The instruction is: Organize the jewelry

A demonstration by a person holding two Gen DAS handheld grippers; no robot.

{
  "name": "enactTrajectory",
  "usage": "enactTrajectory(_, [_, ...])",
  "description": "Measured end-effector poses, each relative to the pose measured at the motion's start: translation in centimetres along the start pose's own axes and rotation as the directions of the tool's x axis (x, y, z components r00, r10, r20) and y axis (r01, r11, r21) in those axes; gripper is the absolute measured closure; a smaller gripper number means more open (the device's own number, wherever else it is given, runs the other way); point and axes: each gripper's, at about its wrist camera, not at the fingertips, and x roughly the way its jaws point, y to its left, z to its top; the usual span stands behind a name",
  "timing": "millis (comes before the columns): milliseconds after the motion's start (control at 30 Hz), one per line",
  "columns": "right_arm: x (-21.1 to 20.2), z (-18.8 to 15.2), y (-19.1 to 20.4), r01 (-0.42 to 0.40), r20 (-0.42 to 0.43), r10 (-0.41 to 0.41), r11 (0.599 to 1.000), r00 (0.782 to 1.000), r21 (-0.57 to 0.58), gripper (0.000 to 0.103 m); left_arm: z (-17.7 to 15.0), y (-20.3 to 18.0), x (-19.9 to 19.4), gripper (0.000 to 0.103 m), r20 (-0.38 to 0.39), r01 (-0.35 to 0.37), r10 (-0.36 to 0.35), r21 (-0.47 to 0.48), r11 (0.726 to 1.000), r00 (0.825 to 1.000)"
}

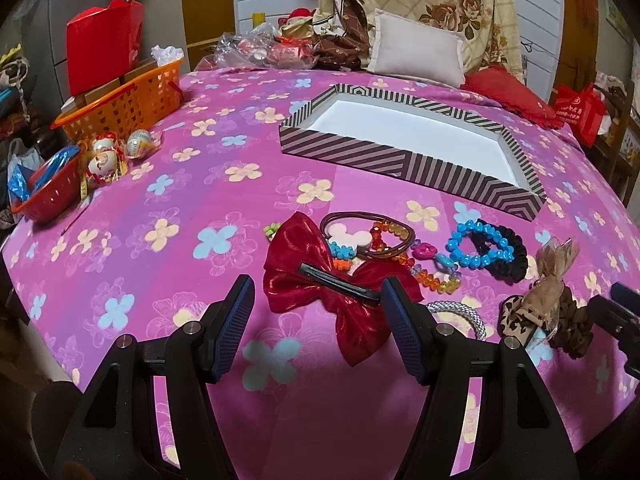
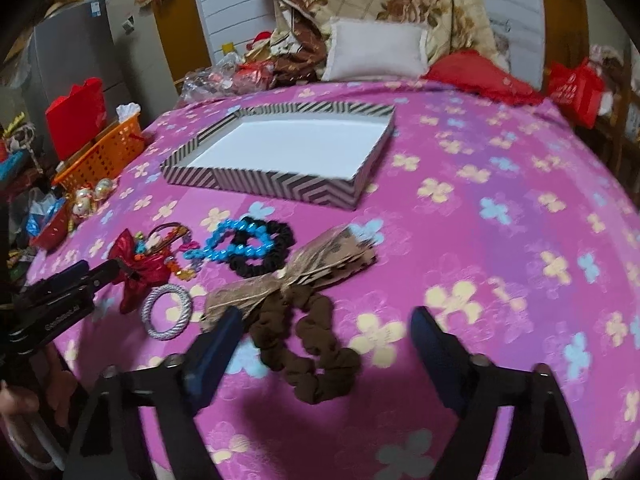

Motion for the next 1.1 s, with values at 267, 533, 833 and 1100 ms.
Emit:
enactTrajectory(267, [1.2, 0.5, 1.4, -0.040, -0.018, 0.040, 0.999, 0.999, -0.018, 0.027, 0.5, 1.7, 0.4, 0.037, -0.019, -0.004, 0.003, -0.044, 0.999, 1.000])
enactTrajectory(533, [2.5, 0.8, 1.7, -0.051, -0.055, 0.050, 0.999, 0.997, -0.011, 0.027, 1.0, 3.8, 0.9, 0.037, -0.057, 0.006, -0.011, -0.080, 0.997, 0.998])
enactTrajectory(833, [3.6, 1.2, 1.3, -0.041, -0.066, 0.041, 0.999, 0.997, -0.001, 0.027, 2.3, 1.4, 0.7, 0.037, -0.078, 0.085, -0.082, 0.035, 0.996, 0.994])
enactTrajectory(1100, [3.7, 1.4, 1.2, -0.037, -0.064, 0.036, 0.999, 0.997, -0.011, 0.027, 3.6, -3.1, 3.4, 0.037, -0.158, 0.172, -0.143, 0.184, 0.968, 0.977])
